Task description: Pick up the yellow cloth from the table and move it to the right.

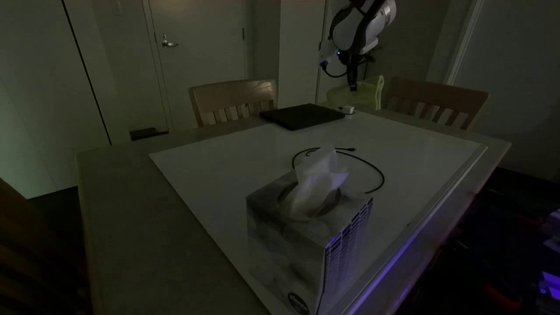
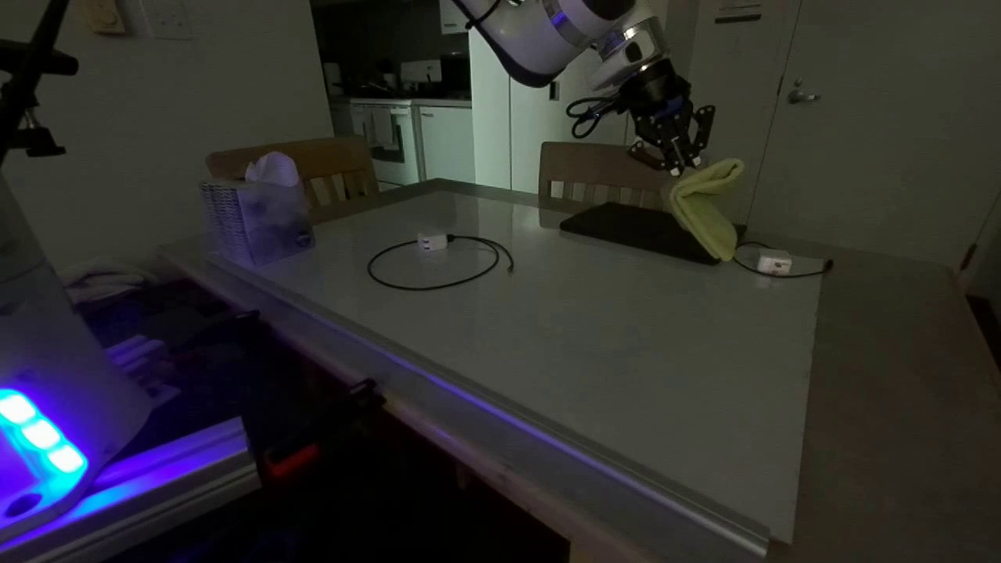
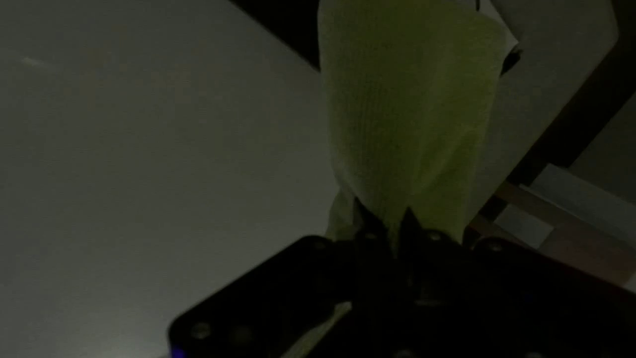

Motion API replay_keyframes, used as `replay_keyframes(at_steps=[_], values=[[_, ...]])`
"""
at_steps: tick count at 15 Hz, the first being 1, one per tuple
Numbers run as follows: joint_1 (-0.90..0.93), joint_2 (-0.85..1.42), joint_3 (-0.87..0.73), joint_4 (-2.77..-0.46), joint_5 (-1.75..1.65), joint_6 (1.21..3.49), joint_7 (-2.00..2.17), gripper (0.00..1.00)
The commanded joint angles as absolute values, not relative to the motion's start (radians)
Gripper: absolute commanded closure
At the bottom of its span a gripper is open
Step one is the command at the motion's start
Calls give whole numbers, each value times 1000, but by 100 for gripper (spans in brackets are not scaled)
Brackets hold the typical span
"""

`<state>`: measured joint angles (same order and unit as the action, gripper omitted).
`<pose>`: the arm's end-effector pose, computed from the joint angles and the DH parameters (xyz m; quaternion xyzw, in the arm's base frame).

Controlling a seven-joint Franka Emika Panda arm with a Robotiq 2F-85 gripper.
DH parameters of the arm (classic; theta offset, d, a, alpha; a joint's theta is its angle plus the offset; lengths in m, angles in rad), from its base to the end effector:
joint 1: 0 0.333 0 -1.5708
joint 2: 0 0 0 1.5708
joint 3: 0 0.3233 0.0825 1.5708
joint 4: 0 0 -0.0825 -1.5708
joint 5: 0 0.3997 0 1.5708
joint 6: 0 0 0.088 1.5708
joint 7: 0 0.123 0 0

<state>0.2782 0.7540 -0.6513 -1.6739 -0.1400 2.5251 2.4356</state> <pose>0.6926 -0.2050 0.2397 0.2981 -0.9151 0.2693 0.0341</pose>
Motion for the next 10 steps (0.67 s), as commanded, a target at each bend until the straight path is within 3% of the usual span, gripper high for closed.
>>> replay_keyframes(at_steps=[1, 6, 7, 10], values=[[137, 643, -475, -1717, -95, 2461, 2349, 97], [14, 606, -310, -1710, 5, 2367, 2354, 97], [35, 648, -344, -1679, -57, 2381, 2385, 90], [17, 638, -313, -1680, -33, 2380, 2382, 90]])
